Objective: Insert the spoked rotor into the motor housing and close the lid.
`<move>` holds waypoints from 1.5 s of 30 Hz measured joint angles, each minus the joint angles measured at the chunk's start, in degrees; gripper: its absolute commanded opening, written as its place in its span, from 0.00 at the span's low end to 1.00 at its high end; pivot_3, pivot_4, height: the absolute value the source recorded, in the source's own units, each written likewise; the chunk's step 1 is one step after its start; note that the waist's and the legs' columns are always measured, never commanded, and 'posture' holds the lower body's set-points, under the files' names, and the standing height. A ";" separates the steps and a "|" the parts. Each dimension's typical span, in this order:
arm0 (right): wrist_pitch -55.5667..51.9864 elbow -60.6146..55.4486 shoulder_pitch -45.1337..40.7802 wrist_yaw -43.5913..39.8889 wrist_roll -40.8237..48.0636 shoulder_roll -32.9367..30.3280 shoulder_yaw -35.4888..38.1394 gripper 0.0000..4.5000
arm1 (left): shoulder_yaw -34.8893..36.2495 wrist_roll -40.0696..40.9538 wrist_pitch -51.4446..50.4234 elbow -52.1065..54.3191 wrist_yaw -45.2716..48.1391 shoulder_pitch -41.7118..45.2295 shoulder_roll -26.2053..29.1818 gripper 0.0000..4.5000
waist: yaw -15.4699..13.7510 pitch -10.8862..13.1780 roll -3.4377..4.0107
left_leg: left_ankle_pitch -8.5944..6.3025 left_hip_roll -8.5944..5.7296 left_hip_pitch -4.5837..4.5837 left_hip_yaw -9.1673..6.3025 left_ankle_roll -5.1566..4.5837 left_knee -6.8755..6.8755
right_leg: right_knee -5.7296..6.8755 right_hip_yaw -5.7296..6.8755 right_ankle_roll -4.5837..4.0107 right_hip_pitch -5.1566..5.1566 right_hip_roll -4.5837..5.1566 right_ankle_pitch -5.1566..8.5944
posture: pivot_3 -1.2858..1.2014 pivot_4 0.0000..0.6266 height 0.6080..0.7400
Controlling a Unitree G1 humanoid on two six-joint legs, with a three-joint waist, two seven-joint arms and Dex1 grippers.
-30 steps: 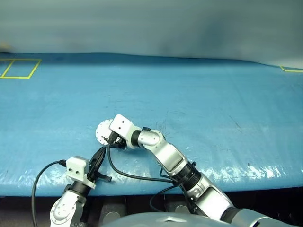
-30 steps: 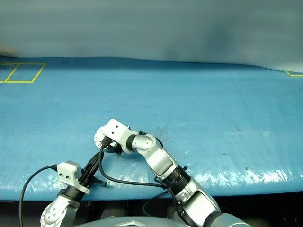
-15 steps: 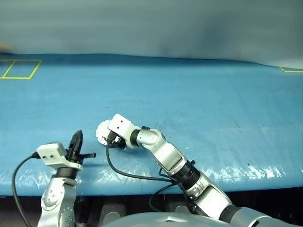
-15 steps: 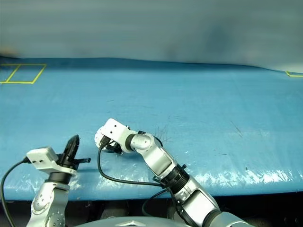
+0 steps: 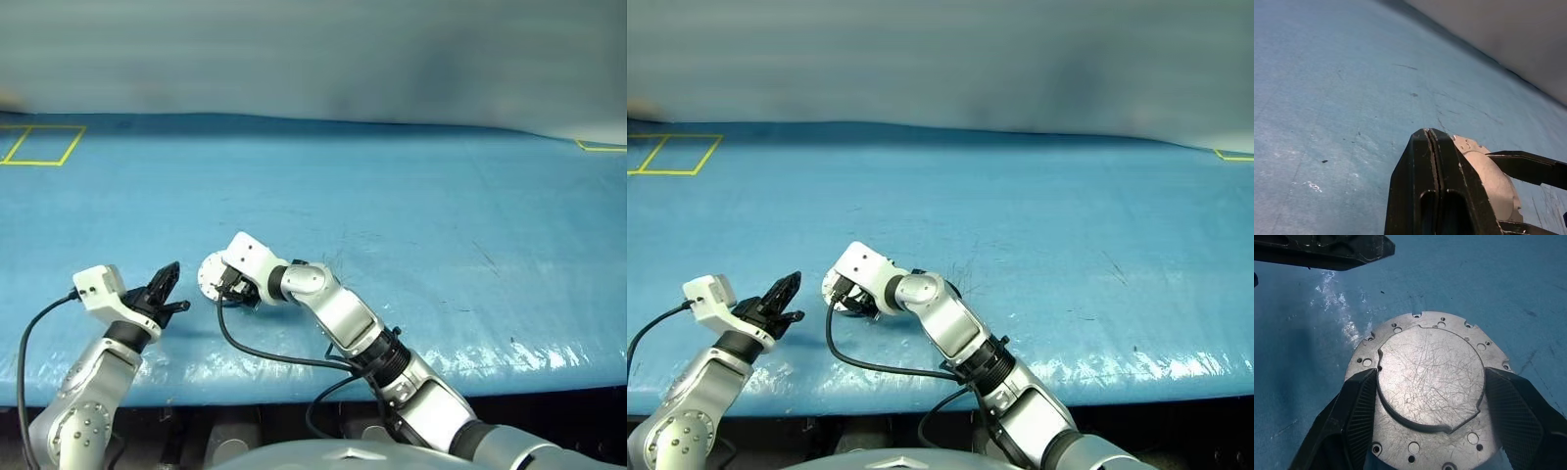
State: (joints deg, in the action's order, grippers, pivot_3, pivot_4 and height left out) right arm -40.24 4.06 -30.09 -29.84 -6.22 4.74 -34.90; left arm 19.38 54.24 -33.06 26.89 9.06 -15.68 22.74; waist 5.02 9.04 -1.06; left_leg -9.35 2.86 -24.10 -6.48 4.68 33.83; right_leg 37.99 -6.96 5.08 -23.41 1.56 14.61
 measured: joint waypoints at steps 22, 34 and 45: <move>4.65 1.73 -0.06 2.30 -2.26 -0.27 -3.33 0.68 | 0.06 -1.62 -8.95 -5.09 5.86 4.60 5.69 0.00 | 0.31 -0.07 0.09 | -0.12 0.18 0.32 0.12 0.10 -0.19 | 0.02 0.00 -0.16 0.03 -0.09 0.11 | 0.52 0.24 1.00; 4.65 2.20 -0.07 2.31 -2.21 -0.21 -3.08 0.68 | -0.51 -6.49 -10.60 -5.79 7.81 3.75 6.91 0.00 | 0.32 -0.28 0.33 | -0.31 0.18 0.32 0.15 0.42 -0.19 | 0.00 0.00 -0.17 0.01 -0.06 0.11 | 0.52 0.24 1.00; 4.62 2.18 0.03 2.32 -2.20 -0.22 -3.01 0.68 | -1.27 -10.82 -8.47 -5.67 9.72 4.60 5.57 0.00 | 0.30 -0.31 0.39 | -0.32 0.18 0.31 0.17 0.43 -0.19 | -0.05 -0.01 -0.18 -0.02 -0.04 0.12 | 0.52 0.24 1.00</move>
State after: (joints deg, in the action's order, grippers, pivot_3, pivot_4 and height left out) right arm -35.62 6.24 -30.06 -27.52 -8.41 4.52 -37.91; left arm 18.12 43.42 -41.53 21.22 18.78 -11.07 28.31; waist 5.32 8.73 -0.67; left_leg -9.67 3.05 -23.79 -6.31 5.10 33.65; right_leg 37.94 -6.96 4.90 -23.43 1.52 14.73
